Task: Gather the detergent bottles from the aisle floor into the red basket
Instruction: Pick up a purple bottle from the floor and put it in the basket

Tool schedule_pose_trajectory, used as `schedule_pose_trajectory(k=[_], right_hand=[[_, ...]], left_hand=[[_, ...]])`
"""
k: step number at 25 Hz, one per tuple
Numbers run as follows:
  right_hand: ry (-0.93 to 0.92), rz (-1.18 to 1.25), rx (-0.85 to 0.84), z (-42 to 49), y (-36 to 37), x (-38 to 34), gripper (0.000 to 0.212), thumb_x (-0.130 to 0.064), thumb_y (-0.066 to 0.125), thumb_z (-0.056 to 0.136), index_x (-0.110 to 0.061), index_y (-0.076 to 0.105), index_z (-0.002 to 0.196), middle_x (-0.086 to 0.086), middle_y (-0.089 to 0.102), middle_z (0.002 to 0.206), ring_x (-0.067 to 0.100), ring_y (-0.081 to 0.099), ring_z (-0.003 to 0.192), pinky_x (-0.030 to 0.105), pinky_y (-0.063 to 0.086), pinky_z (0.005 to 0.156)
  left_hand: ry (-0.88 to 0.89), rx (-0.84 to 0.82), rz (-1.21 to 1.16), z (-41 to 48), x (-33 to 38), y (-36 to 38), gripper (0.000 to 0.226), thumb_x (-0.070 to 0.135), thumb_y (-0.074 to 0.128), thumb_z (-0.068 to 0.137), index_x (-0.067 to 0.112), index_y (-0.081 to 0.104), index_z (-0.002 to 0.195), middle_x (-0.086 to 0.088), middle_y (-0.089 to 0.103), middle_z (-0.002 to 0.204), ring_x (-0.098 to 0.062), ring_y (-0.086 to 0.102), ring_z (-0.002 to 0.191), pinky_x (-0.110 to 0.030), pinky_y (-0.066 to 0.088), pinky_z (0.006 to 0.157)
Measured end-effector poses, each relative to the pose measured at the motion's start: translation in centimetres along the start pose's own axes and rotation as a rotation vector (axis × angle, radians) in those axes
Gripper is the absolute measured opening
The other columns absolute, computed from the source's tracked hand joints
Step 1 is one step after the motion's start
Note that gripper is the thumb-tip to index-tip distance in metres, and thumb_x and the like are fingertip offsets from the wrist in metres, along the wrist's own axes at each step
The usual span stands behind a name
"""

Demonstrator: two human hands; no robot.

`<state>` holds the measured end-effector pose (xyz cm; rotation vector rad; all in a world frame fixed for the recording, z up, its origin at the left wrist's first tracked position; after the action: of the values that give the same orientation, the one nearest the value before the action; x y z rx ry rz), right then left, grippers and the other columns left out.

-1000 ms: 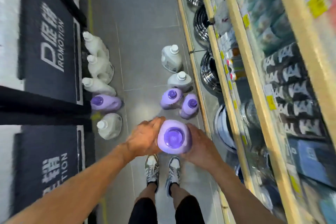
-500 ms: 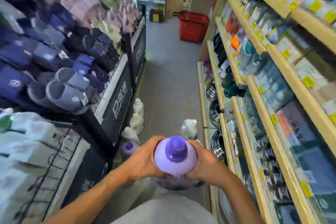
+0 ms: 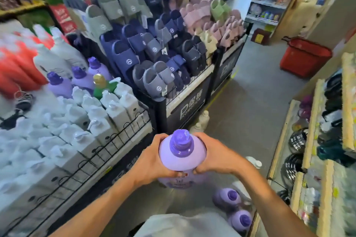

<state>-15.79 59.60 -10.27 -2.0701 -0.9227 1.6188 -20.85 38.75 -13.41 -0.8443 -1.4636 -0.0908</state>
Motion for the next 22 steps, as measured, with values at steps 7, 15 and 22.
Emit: schedule_pose_trajectory(k=[7, 15, 22], right_hand=[[-0.366, -0.128, -0.471, 7.6, 6.1, -9.7, 0.092, -0.024, 0.089, 0.053, -0.041, 0.05, 0.135, -0.021, 0.063, 0.125, 0.004, 0.061, 0.115, 0.033, 0.053, 0.098], [-0.784, -0.269, -0.938, 3.1, 24.5, -27.0, 0.093, -0.029, 0.092, 0.057, -0.036, 0.048, 0.139, -0.019, 0.061, 0.127, 0.004, 0.06, 0.116, 0.033, 0.053, 0.097], [-1.003, -0.283, -1.18, -10.9, 42.4, -36.6, 0.086, -0.024, 0.092, 0.057, -0.034, 0.052, 0.133, -0.014, 0.064, 0.125, 0.004, 0.062, 0.115, 0.037, 0.053, 0.1]], left_hand=[[-0.313, 0.578, -0.111, -12.0, -2.2, -4.7, 0.102, 0.054, 0.095, 0.042, 0.048, 0.041, 0.128, 0.026, 0.062, 0.118, 0.002, 0.061, 0.107, -0.023, 0.053, 0.086], [-0.583, 1.139, -0.088, -35.0, -4.6, -8.4, 0.108, 0.059, 0.094, 0.035, 0.045, 0.042, 0.129, 0.018, 0.064, 0.118, -0.005, 0.063, 0.107, -0.037, 0.055, 0.089], [-0.778, 1.399, -0.053, -57.8, -7.0, -6.1, 0.109, 0.058, 0.098, 0.037, 0.052, 0.037, 0.128, 0.023, 0.064, 0.119, -0.001, 0.062, 0.106, -0.037, 0.055, 0.088]])
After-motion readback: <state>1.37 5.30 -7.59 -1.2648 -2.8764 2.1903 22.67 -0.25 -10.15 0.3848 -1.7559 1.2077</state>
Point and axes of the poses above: each hand's wrist, its own z-axis towards the middle knuckle, its own y-axis out of the palm, x = y × z, the point moved 5 cm from there along z, towards the middle knuckle
